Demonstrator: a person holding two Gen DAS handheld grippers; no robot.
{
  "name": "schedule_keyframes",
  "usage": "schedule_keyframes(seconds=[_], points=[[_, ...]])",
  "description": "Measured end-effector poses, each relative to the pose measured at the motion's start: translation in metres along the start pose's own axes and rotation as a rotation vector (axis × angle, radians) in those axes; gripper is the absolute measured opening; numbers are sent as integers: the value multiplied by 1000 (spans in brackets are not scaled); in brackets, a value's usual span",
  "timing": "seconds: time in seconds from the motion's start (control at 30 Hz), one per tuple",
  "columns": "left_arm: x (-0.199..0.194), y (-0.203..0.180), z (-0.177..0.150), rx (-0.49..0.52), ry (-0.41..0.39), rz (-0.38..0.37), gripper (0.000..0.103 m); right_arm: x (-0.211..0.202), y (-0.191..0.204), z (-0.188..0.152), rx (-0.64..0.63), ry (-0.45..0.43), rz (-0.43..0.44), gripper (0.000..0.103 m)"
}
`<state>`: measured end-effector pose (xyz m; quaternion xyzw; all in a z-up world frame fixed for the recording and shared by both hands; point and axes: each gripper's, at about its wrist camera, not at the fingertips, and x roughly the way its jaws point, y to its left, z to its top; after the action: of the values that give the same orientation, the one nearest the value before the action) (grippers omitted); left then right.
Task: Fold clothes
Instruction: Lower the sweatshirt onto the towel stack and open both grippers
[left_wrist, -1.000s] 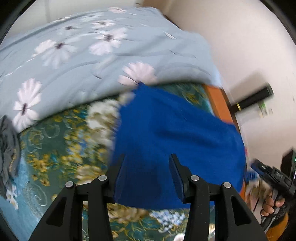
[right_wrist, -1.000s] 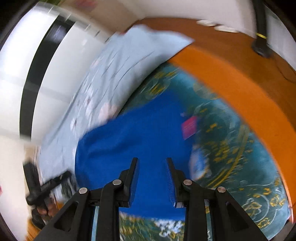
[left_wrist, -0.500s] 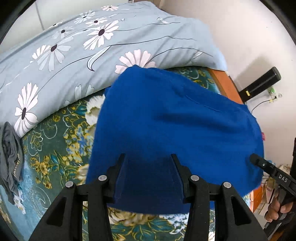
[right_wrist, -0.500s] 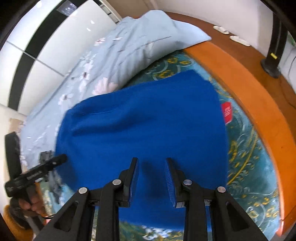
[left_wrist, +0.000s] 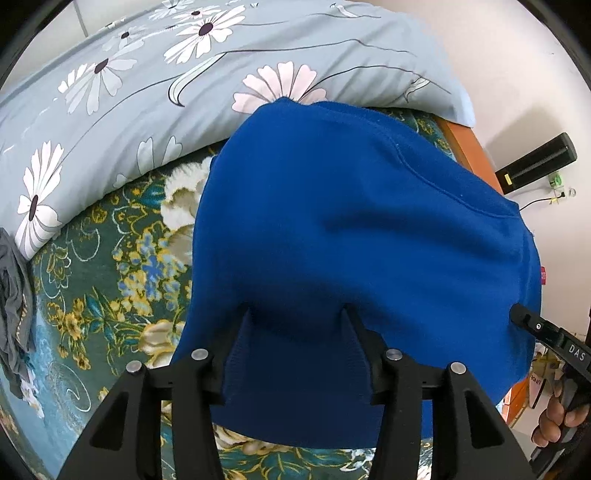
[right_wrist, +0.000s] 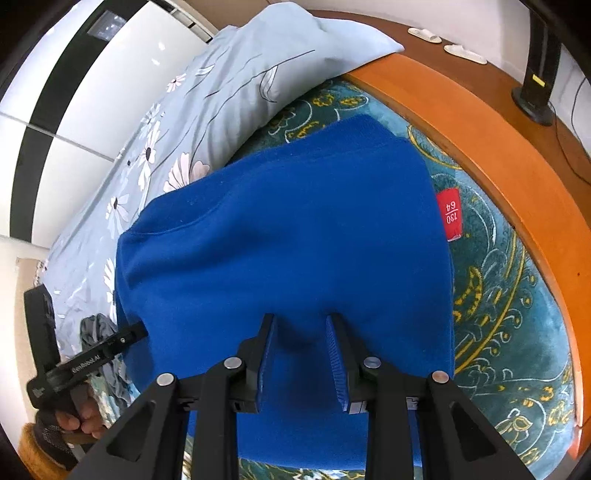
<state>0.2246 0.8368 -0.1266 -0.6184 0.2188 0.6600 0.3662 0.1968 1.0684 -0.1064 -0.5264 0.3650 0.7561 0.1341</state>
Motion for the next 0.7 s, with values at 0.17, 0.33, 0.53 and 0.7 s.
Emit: schedule_keyframes(seconds=[0.17,0.33,0.53,0.7], points=[[-14,-4,-9,-35,-3,21,53,-8,5,-2,-15,2,-17,33],[-41,-9,-41,-36,-39,7,53,-30,19,-32,-43,-14,7,39],[-65,-18,-88,-12,-59,-8,54,-50,36,-80,-92,-25,33,43],[-78,-29,-128,-27,-81,-13,61,-50,39,-122,-95,10,0,48]])
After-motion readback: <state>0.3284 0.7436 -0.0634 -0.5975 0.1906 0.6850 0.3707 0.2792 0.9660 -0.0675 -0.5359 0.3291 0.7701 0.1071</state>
